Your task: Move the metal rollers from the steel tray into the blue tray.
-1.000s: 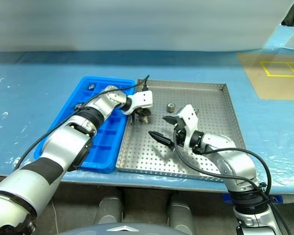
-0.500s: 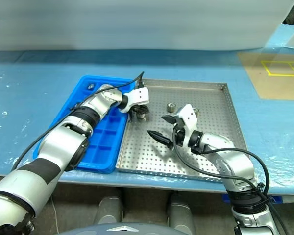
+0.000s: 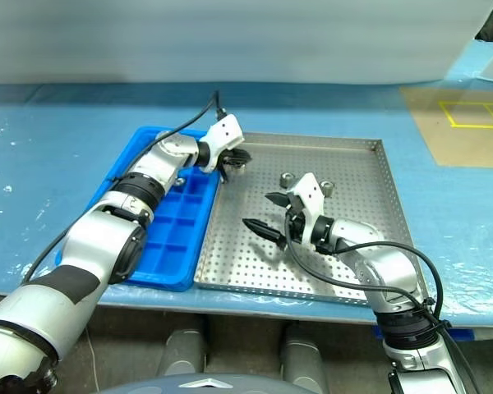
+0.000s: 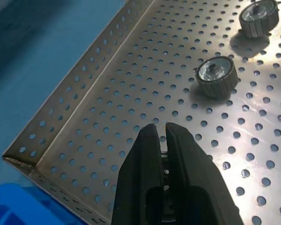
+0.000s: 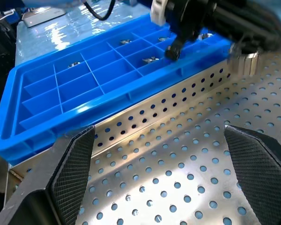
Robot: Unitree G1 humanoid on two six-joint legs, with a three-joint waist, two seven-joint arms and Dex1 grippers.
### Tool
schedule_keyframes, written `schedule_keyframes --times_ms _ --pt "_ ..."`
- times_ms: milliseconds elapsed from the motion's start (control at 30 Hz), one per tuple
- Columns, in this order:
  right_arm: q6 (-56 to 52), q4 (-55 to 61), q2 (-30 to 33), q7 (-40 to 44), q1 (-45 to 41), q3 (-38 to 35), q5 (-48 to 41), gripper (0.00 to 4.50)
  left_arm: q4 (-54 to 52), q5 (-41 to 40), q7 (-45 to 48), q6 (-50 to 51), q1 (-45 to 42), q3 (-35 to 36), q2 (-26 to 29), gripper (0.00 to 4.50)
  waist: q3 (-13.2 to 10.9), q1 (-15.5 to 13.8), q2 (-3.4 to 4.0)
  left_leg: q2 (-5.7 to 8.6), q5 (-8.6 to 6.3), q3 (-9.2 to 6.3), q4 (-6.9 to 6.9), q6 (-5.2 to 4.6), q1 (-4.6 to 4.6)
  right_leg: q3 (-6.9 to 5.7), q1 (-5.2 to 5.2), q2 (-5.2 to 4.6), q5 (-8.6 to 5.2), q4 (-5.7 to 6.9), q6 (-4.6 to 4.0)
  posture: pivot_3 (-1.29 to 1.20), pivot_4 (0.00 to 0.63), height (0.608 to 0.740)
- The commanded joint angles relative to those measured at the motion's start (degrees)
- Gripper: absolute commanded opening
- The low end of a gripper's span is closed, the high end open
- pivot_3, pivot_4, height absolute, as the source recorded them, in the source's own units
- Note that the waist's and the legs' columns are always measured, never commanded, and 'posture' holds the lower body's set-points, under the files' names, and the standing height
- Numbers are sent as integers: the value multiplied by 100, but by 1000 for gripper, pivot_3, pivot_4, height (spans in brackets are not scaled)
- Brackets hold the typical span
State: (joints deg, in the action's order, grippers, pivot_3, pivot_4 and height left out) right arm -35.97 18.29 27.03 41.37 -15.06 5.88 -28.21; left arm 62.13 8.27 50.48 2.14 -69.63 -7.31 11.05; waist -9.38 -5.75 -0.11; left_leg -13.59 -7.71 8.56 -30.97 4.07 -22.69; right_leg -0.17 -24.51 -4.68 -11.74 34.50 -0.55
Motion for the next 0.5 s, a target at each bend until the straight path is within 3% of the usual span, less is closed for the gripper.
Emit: schedule_keyframes --times_ms 33,333,500 --pt "162 10 -45 106 -162 11 6 4500 -758 -391 -253 373 -41 346 67 50 -2 -9 1 0 0 0 0 0 0 1 -1 0 0 1 0 -8 150 740" --pt "265 -295 -72 375 -391 134 74 4500 -3162 -739 -1472 1550 889 827 266 50 -7 -5 3 -3 1 -1 -2 1 -32 -3 -34 2 0 7 -1 62 150 740" --pt "345 -562 -114 600 -550 271 156 4500 -5018 -779 -2680 2216 1877 1228 104 50 -9 -35 4 -5 2 -5 -9 2 -60 -12 -55 2 1 14 -2 120 150 740"
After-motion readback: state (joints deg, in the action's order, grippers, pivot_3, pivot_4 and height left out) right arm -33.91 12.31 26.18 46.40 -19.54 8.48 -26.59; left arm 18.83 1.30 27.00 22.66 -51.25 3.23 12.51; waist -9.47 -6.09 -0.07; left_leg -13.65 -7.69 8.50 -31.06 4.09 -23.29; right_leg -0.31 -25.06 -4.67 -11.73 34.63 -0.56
